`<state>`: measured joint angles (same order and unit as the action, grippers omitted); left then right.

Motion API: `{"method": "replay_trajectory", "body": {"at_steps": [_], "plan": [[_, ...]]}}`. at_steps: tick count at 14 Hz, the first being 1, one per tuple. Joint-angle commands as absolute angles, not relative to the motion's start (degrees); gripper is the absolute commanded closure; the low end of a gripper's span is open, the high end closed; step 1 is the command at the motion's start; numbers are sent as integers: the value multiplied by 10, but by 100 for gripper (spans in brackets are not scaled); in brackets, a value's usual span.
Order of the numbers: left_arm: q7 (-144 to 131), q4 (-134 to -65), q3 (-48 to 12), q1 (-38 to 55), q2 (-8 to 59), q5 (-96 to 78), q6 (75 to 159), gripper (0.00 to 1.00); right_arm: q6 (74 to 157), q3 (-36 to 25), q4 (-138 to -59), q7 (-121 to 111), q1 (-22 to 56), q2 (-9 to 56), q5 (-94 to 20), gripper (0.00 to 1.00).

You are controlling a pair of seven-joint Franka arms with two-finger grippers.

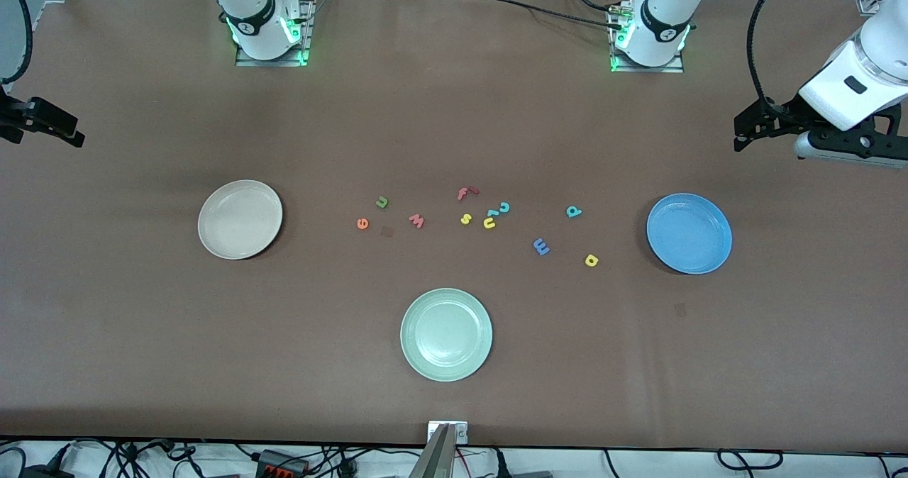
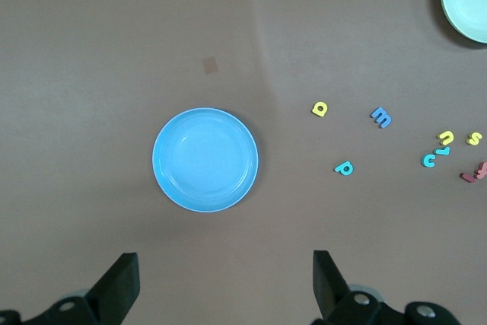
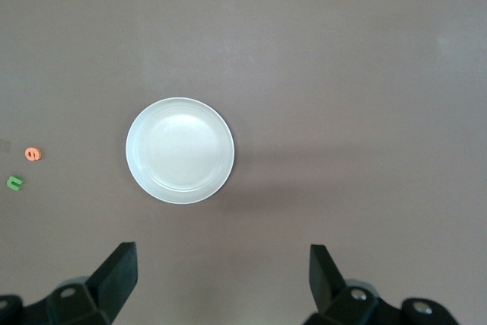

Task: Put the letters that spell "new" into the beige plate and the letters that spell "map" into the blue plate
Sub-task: 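Move both grippers from rest toward the scattered foam letters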

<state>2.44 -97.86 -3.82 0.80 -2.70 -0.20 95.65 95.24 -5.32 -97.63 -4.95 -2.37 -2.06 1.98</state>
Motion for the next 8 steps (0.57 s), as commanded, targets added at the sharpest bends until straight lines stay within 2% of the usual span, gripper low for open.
{"method": "replay_trajectory", "body": {"at_steps": [1, 8], "plan": [[32, -971, -38, 9, -31, -14, 944, 0, 953, -49, -985, -56, -27, -31, 19, 0], [32, -970, -37, 9, -30, -14, 941, 0, 949, -47, -986, -56, -27, -28, 19, 0]]}}
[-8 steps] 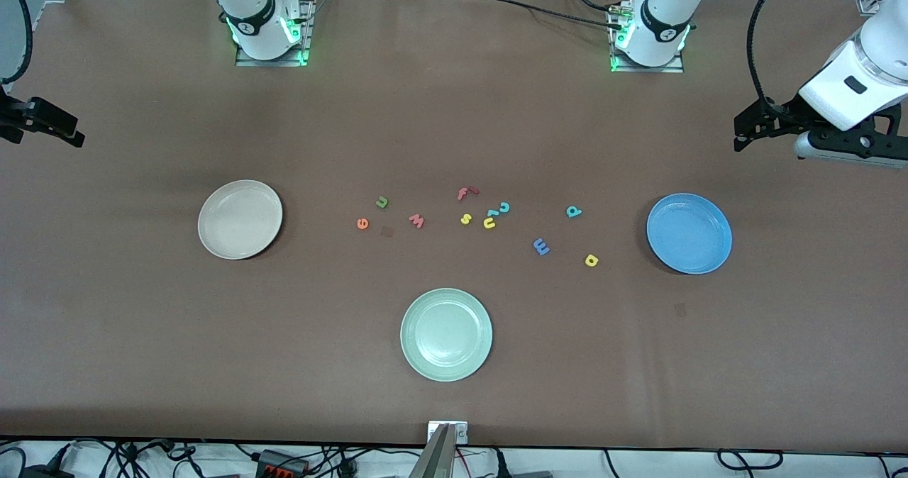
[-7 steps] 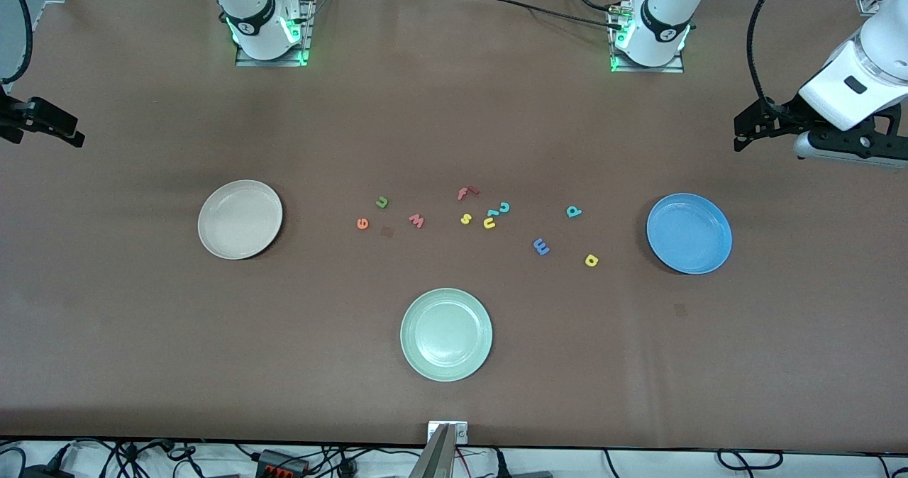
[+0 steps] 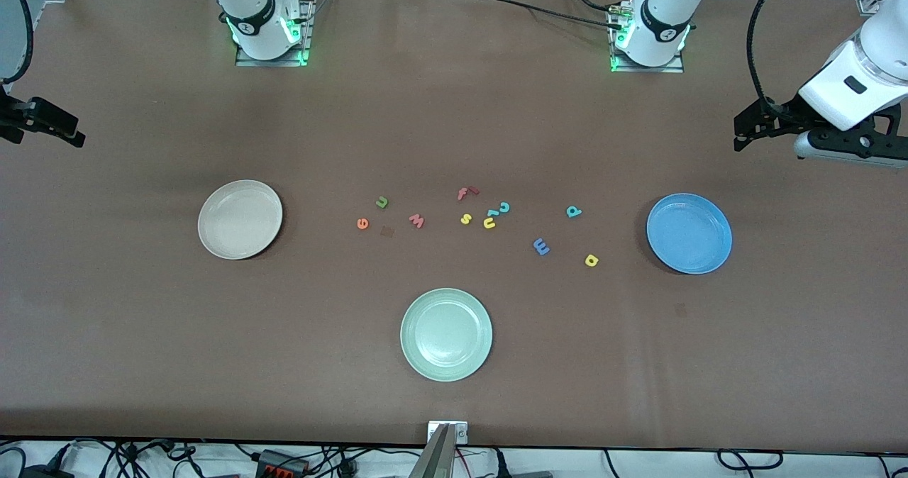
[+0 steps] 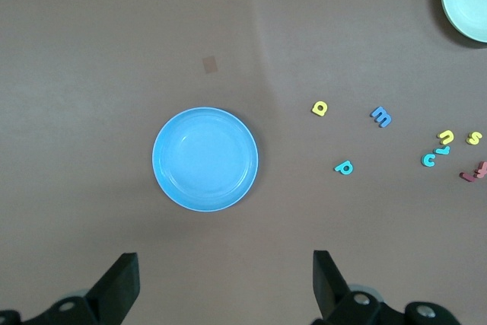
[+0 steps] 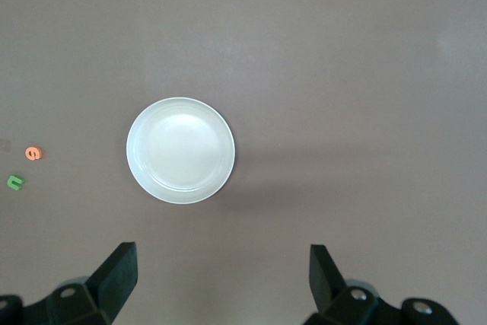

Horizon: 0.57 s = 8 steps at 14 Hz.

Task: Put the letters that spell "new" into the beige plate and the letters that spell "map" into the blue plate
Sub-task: 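Move both grippers from rest toward the scattered foam letters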

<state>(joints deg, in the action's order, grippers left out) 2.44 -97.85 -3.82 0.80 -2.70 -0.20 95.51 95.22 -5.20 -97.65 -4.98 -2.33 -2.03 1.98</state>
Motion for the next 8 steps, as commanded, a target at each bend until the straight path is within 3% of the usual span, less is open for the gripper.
{"method": "replay_trajectory", "body": {"at_steps": [1, 8], "plan": [[32, -969, -37, 9, -28, -14, 940, 0, 951, -47, -988, -56, -27, -28, 19, 0], [33, -960, -54, 14, 3, -14, 882, 0, 957, -45, -989, -55, 4, 3, 19, 0]]}}
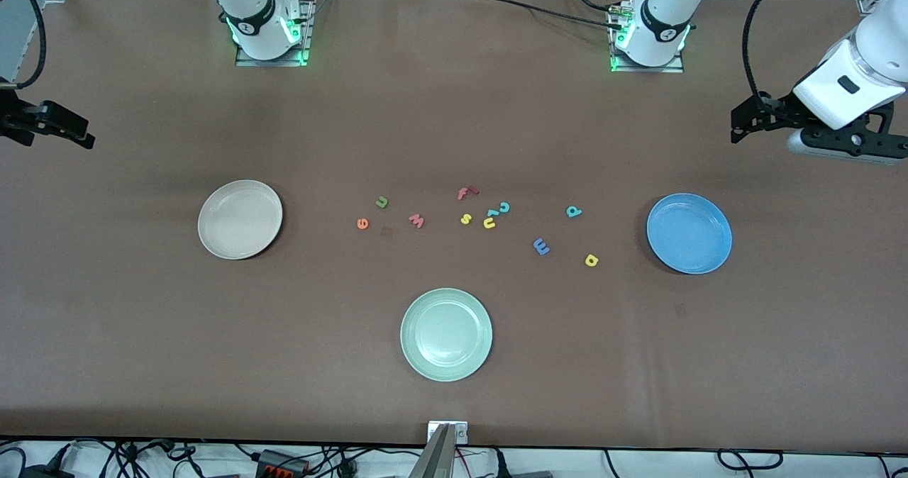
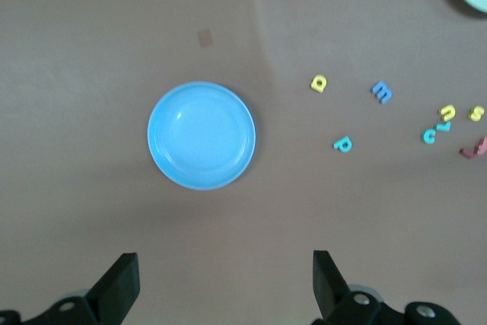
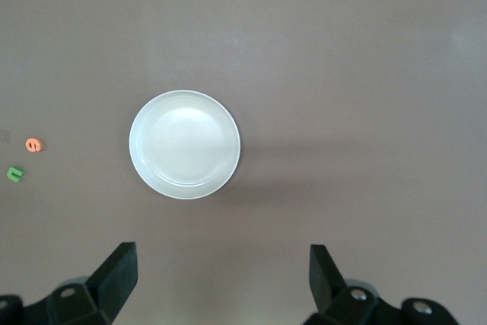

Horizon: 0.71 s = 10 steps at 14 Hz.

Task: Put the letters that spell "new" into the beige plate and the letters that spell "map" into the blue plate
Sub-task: 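Move both grippers from rest toward the scattered foam letters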

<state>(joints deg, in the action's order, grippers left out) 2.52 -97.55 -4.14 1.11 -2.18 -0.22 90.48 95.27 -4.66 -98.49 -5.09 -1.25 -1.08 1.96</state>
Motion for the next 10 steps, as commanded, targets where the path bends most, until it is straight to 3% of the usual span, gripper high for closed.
{"method": "replay_trajectory", "body": {"at_steps": [1, 6, 10], "plan": [[33, -960, -58, 18, 16, -14, 882, 0, 958, -45, -989, -55, 14, 18, 19, 0], [-71, -960, -70, 43, 95, -30, 922, 0, 982, -44, -991, -47, 112, 111, -7, 0], [-283, -969, -71, 69, 166, -127, 1019, 0, 1105, -45, -1036, -40, 198, 183, -46, 0]]}}
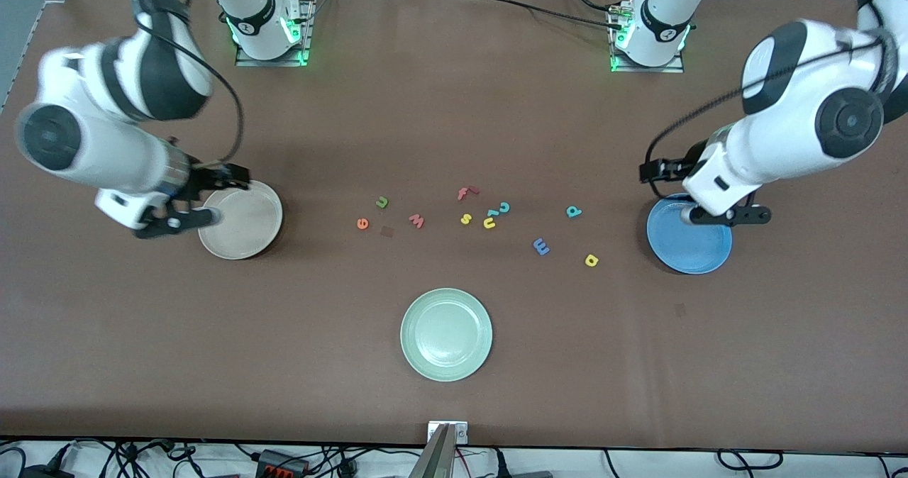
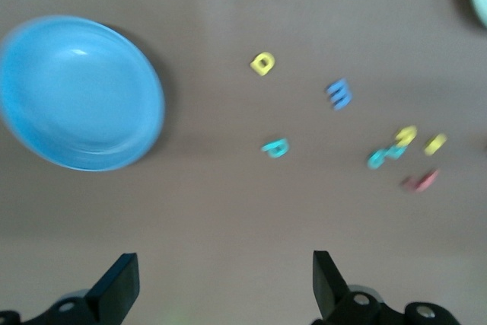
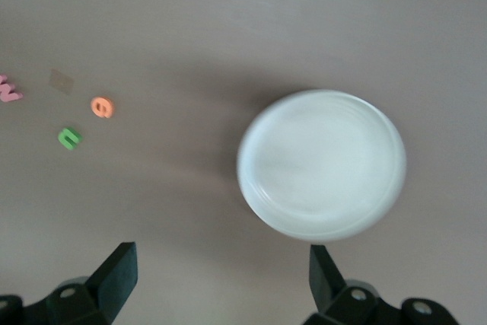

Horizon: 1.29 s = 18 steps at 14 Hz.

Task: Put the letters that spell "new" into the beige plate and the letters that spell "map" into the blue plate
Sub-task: 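Move both grippers from rest toward the scattered foam letters, then grasp orange letter with the right gripper while the left gripper grasps blue m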

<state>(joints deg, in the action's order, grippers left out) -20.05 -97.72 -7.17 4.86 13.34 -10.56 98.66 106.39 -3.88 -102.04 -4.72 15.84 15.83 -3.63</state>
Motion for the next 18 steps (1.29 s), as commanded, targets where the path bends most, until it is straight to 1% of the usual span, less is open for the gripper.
{"method": "replay_trajectory", "body": {"at_steps": [1, 3, 5, 6, 9, 10, 12, 13, 14, 16, 18], "plan": [[-315, -969, -70, 82, 187, -127, 1046, 0, 1123, -45, -1035, -20, 218, 205, -46, 0], [-399, -970, -70, 115, 232, -126, 1104, 0, 1148, -45, -1035, -2, 249, 238, -47, 0], [-455, -969, -70, 150, 275, -73, 1153, 0, 1171, -45, -1034, 30, 266, 270, -47, 0], [-472, -969, -71, 160, 299, -38, 1187, 0, 1196, -45, -1034, 39, 275, 283, -46, 0], [-482, -968, -74, 167, 342, -35, 1260, 1, 1241, -45, -1031, 93, 309, 312, -47, 1], [-482, -968, -74, 169, 350, -35, 1276, 7, 1259, -45, -1031, 116, 319, 322, -47, 6], [-483, -962, -74, 176, 378, -35, 1314, 19, 1296, -46, -1031, 145, 328, 345, -46, 10], [-483, -962, -73, 186, 388, -33, 1330, 26, 1307, -46, -1030, 153, 326, 354, -47, 15], [-482, -961, -73, 188, 393, -29, 1334, 29, 1311, -45, -1030, 167, 327, 359, -47, 23], [-478, -960, -73, 189, 404, -28, 1337, 34, 1312, -45, -1025, 203, 327, 366, -47, 29], [-479, -960, -73, 189, 412, -28, 1350, 37, 1312, -45, -1025, 212, 327, 367, -47, 37]]}}
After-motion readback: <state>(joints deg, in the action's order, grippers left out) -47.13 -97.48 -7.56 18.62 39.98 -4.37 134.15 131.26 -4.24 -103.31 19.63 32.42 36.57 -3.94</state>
